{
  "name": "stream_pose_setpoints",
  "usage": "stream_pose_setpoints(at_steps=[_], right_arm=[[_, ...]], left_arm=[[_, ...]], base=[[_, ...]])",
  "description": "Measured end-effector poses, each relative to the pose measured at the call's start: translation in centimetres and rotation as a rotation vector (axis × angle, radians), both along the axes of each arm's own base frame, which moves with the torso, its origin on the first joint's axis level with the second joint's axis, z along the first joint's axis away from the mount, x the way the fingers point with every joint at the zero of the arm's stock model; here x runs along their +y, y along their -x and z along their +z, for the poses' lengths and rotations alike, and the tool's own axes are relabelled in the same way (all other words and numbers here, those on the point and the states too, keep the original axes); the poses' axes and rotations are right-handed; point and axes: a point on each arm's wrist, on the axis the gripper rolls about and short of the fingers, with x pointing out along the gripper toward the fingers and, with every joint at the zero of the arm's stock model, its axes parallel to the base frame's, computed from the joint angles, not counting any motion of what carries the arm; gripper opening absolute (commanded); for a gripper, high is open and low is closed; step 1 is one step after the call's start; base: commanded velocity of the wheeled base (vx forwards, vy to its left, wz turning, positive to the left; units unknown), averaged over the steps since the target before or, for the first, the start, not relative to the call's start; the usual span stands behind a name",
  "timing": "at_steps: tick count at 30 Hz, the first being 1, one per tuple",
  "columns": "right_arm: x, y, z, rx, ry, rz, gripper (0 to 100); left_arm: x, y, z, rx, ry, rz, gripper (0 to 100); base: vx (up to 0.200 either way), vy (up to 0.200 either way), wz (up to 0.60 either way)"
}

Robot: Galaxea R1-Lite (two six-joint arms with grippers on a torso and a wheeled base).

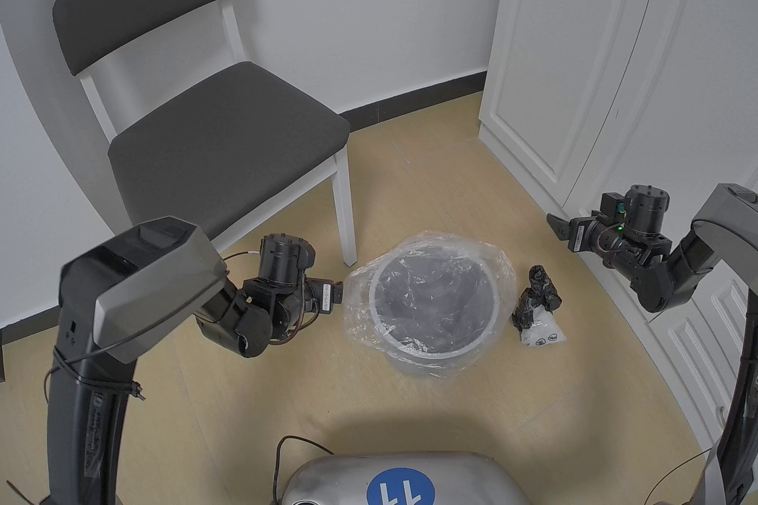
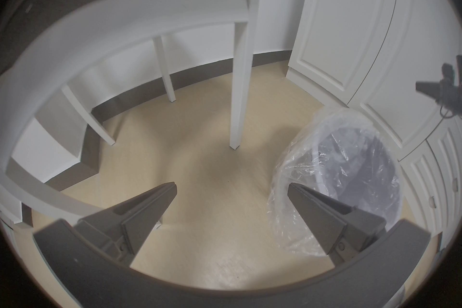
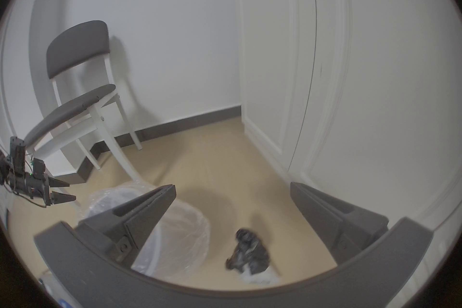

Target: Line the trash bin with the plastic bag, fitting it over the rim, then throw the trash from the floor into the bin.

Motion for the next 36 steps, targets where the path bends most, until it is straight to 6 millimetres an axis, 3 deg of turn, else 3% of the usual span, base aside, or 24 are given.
stream_pose_setpoints(at_steps=[3,12,16,21,26,29,36], right_arm=[[1.2,-0.6,0.0,0.110,-0.049,0.006,100],[5.0,-5.2,3.6,0.161,-0.125,-0.032,100],[6.8,-7.2,3.4,0.182,-0.121,-0.039,100],[8.3,-9.6,1.3,0.210,-0.098,-0.043,100],[9.0,-11.3,-3.1,0.264,-0.046,-0.058,100],[9.2,-11.8,-5.6,0.282,-0.029,-0.061,100],[9.8,-12.0,-9.2,0.321,-0.012,-0.060,100]], left_arm=[[0.5,1.1,1.3,0.002,0.008,0.003,100],[1.6,4.6,3.6,0.026,0.034,-0.007,100],[1.9,6.1,4.2,0.012,0.060,-0.010,100],[2.3,7.7,5.1,-0.056,0.099,-0.016,100],[2.8,9.4,5.9,-0.134,0.134,-0.021,100],[3.2,10.2,6.5,-0.147,0.139,-0.022,100],[3.8,11.7,7.7,-0.165,0.148,-0.030,100]], base=[[0.000,0.000,0.00],[0.000,0.000,0.00],[0.000,0.000,0.00],[0.000,0.000,0.00],[0.000,0.000,0.00],[0.000,0.000,0.00],[0.000,0.000,0.00]])
